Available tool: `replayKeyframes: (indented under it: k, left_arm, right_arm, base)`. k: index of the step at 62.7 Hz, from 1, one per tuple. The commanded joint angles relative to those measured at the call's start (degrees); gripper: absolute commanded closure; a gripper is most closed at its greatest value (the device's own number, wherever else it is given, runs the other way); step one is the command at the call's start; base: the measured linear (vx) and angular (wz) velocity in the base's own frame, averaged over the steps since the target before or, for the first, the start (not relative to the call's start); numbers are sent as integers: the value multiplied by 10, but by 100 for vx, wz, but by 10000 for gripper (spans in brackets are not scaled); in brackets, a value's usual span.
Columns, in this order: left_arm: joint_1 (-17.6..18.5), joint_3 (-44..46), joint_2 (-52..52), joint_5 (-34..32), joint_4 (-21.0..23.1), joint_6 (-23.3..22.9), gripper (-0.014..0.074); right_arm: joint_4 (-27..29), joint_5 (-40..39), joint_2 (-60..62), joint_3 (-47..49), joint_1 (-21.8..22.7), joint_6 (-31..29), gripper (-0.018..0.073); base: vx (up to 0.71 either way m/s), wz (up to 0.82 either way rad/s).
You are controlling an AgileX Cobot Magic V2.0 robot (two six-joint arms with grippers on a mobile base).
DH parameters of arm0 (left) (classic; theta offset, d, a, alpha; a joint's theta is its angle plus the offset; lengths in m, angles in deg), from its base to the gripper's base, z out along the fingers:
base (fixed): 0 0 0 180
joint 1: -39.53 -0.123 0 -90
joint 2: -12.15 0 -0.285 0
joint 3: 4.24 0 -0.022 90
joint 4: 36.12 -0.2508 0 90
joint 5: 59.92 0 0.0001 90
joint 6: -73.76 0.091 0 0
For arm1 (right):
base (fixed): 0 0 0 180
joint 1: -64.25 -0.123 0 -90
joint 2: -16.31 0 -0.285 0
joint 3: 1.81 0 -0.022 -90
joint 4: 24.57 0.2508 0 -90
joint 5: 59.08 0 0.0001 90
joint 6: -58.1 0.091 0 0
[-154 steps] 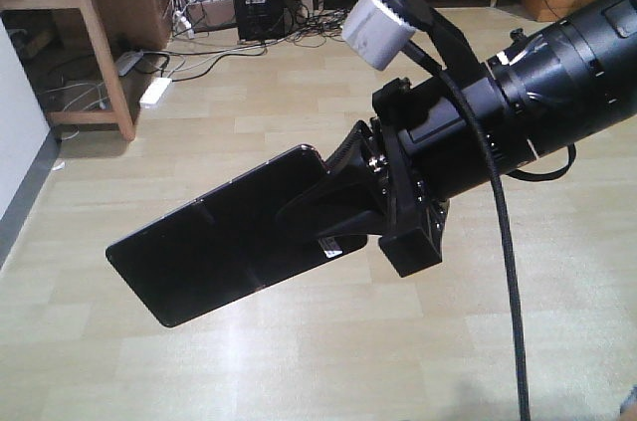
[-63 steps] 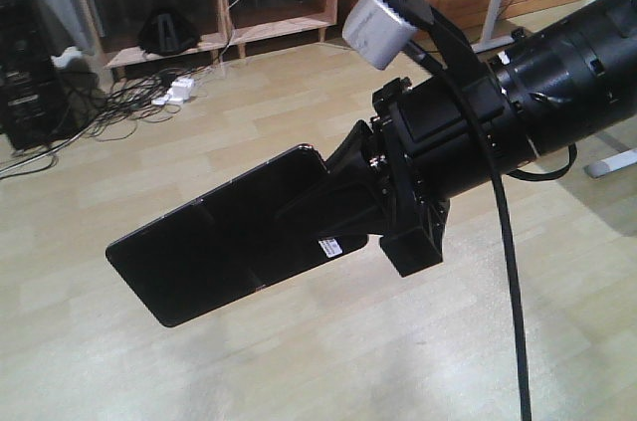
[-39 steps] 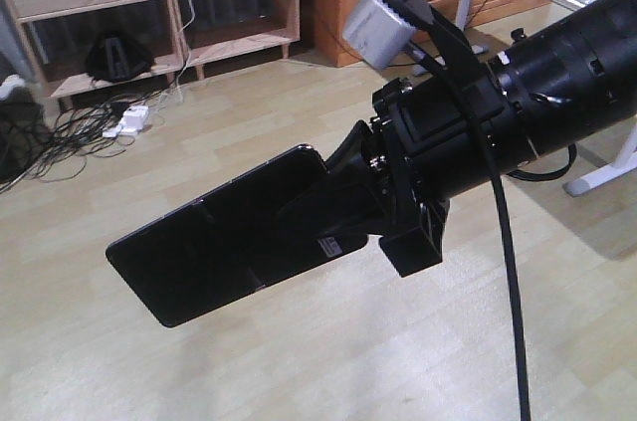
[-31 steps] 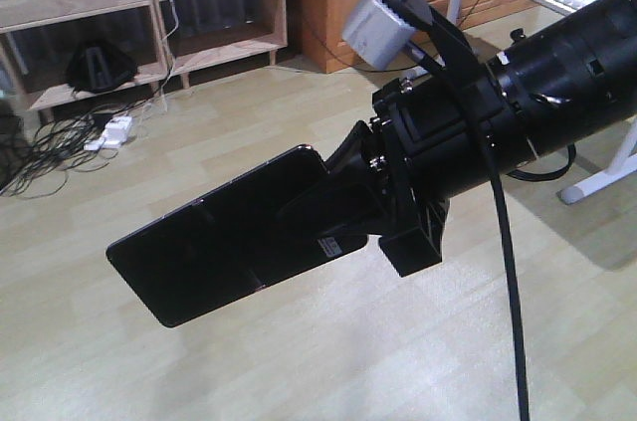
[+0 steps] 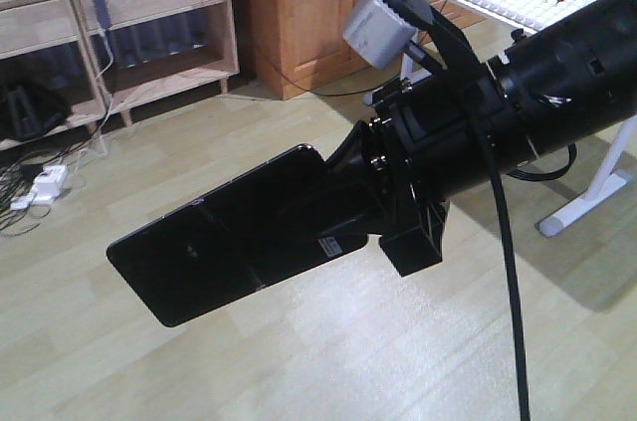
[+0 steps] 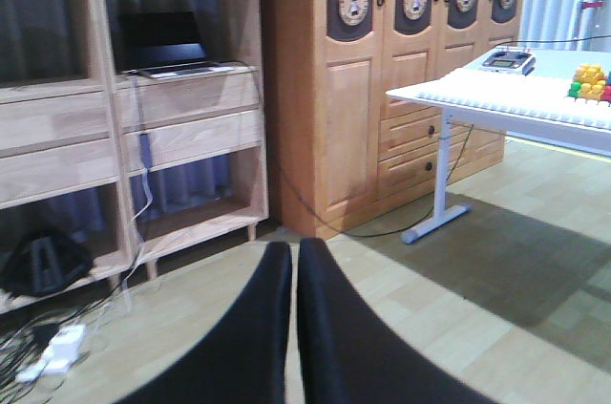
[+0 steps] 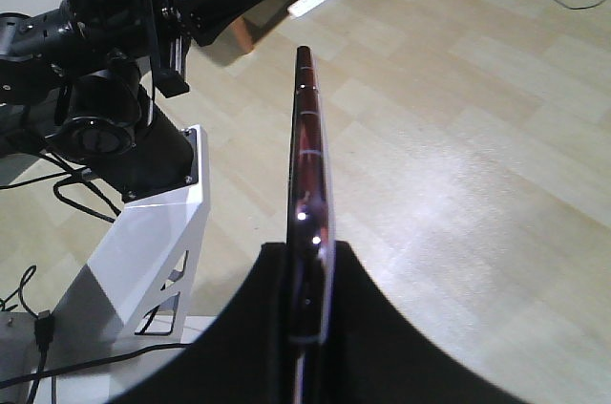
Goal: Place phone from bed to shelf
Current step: 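Drive away from the bed holding the phone in the right gripper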
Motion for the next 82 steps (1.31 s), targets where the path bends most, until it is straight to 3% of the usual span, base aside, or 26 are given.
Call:
replayKeyframes:
  k: [1, 82]
  left_arm:
    - [3, 14, 3, -42, 6, -5, 595]
    - [3, 14, 3, -42, 6, -5, 595]
  right_arm:
    - [43, 24, 21, 15, -1, 1, 561]
    - [46, 24, 21, 15, -1, 0, 561]
  base:
    - [49, -19]
    - [50, -2]
